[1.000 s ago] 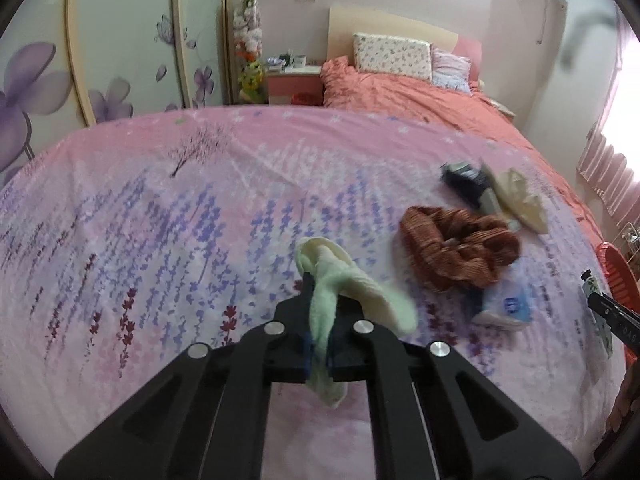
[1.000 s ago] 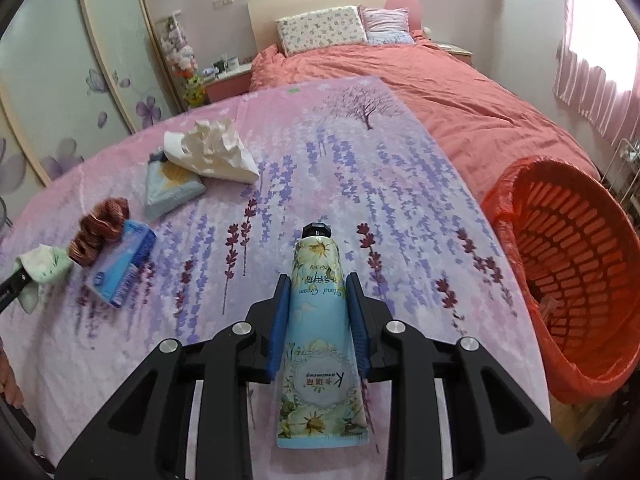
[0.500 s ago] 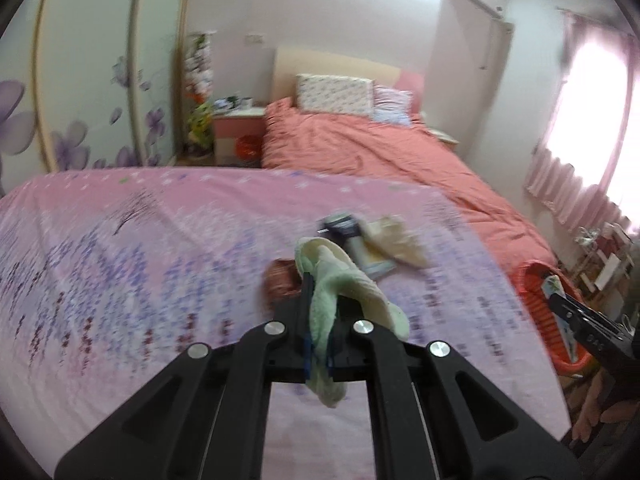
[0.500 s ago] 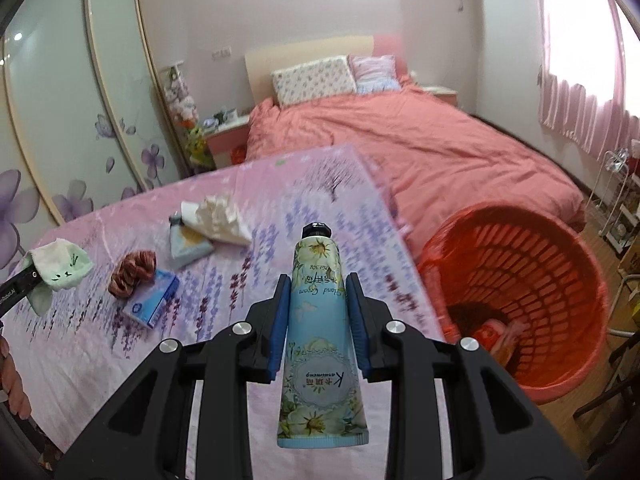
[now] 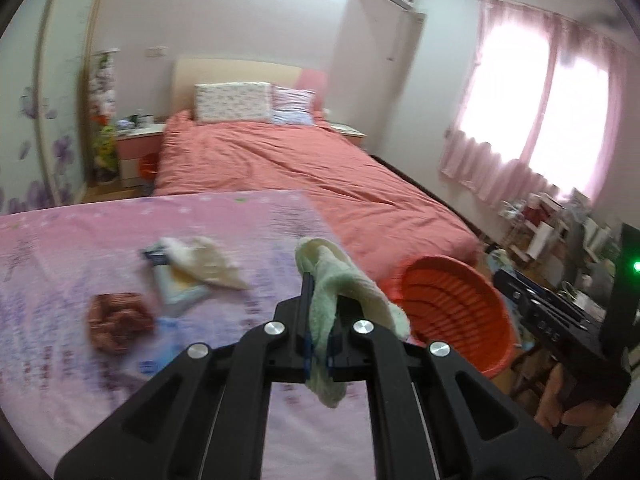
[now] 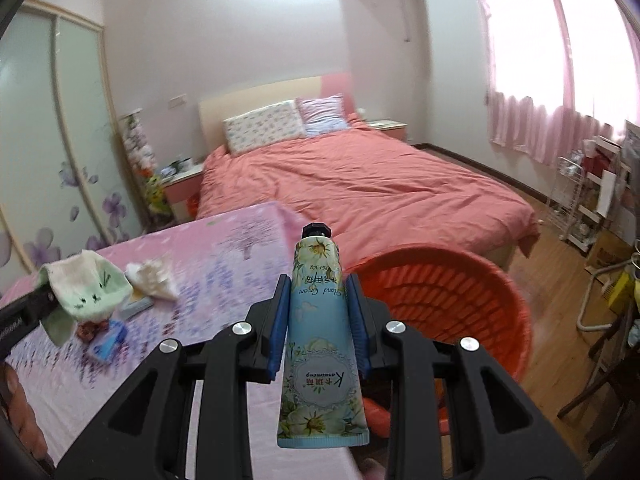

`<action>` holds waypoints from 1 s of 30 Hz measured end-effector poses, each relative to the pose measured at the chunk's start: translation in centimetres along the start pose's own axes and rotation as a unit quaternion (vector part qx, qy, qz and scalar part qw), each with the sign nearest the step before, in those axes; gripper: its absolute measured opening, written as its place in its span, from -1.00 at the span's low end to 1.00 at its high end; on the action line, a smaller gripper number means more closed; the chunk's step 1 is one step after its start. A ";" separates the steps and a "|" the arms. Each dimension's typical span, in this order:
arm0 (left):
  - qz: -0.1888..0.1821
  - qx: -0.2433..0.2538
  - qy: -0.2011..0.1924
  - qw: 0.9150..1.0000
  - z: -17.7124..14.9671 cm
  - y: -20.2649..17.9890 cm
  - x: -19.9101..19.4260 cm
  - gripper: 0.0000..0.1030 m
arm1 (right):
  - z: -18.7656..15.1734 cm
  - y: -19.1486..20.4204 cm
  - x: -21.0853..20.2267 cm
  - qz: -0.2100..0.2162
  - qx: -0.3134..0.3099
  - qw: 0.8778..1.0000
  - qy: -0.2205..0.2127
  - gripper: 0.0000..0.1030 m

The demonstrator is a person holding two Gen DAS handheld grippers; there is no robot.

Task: Collect trash
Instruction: 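Drop the green cloth and cream tube into the orange basket with both grippers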

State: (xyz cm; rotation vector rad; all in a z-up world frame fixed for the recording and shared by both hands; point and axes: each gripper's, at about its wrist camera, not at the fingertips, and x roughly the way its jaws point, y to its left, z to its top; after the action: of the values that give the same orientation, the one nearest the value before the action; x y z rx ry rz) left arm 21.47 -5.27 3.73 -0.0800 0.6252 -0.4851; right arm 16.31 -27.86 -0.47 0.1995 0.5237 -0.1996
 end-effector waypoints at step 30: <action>-0.055 0.070 0.112 0.990 -3.2 -11.6 16.1 0.01 | -1.9 -11.8 6.6 -0.029 0.132 0.989 0.056 -0.07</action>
State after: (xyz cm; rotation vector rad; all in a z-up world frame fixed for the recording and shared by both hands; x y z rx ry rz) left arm 26.17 -22.74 -5.08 0.0754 0.8077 -0.6487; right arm 18.14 -39.70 -7.10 0.4564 0.6145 -0.3154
